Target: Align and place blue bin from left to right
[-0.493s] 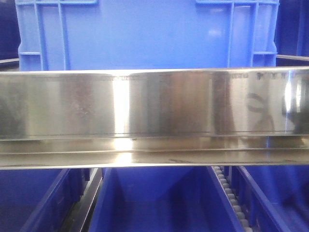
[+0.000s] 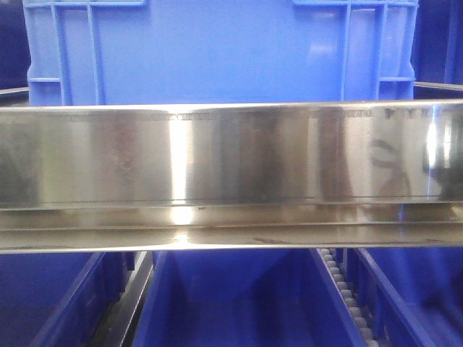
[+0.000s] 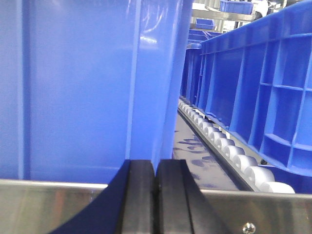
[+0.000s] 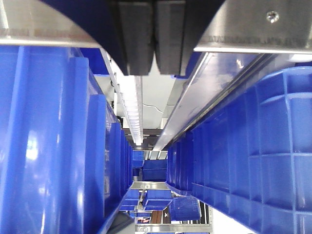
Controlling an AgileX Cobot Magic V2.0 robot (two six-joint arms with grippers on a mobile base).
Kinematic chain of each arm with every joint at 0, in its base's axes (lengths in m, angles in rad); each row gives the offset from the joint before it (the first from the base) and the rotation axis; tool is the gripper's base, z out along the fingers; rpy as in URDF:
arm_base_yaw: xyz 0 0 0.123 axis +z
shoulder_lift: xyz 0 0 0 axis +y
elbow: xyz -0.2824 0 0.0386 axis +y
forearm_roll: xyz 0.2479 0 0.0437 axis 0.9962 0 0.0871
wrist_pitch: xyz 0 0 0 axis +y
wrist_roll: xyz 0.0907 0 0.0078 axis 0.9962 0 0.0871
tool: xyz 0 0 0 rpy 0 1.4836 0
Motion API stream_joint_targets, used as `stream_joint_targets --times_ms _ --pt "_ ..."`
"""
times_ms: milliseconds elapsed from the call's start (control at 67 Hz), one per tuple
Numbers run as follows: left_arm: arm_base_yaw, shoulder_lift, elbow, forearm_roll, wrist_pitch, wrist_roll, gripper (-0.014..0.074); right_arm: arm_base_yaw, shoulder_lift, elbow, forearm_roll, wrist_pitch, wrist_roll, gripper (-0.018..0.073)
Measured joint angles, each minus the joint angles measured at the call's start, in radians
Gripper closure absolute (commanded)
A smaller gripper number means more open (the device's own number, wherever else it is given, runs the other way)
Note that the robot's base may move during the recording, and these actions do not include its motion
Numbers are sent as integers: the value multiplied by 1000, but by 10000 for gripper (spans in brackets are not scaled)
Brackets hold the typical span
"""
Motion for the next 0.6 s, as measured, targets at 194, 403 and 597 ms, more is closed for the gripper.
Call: stream_joint_targets --times_ms 194,403,597 --pt "0 0 0 0 0 0 707 0 0 0 0 0 0 639" --pt "0 0 0 0 0 0 707 0 0 0 0 0 0 639" --pt "0 0 0 0 0 0 707 0 0 0 0 0 0 639"
